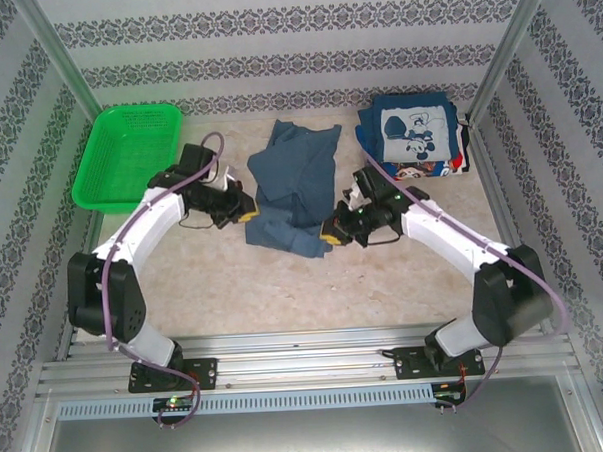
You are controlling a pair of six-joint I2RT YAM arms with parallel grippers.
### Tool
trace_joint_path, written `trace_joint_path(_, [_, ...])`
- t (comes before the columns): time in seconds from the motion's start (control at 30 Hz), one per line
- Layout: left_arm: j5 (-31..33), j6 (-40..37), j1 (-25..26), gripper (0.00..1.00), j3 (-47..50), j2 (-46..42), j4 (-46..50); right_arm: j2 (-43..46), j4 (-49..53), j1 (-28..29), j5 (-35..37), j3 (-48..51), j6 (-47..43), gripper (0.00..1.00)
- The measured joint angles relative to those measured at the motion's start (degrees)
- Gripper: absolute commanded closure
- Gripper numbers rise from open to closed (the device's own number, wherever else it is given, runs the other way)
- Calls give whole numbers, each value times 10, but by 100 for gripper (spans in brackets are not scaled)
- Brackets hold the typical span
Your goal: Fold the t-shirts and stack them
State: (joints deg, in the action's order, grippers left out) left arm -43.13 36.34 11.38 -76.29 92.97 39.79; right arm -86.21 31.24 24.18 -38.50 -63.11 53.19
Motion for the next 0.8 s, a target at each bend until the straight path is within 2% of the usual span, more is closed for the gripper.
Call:
trace_joint_path(0.37, [-7, -47, -34, 100, -187, 181, 8, -170, 29, -63, -24, -160, -68, 98])
trace_joint_path(0.8, [-17, -80, -44, 100, -322, 318, 33, -273, 42, -87, -29, -228, -89, 92])
